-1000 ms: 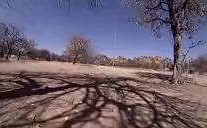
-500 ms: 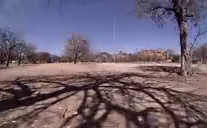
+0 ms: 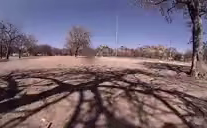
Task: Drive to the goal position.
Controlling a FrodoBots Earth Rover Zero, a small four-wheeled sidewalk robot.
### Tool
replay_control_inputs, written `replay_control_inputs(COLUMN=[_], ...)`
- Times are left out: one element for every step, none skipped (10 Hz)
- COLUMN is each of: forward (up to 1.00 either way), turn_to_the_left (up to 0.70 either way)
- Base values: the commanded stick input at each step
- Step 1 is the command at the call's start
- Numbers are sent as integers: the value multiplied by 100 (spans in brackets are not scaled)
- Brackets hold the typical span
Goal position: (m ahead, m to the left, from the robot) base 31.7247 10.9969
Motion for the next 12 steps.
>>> replay_control_inputs(forward=[100,100,100,100,100,100,100,100,100,100,100,100], turn_to_the_left=[0,0,0,0,0,0,0,0,0,0,0,0])
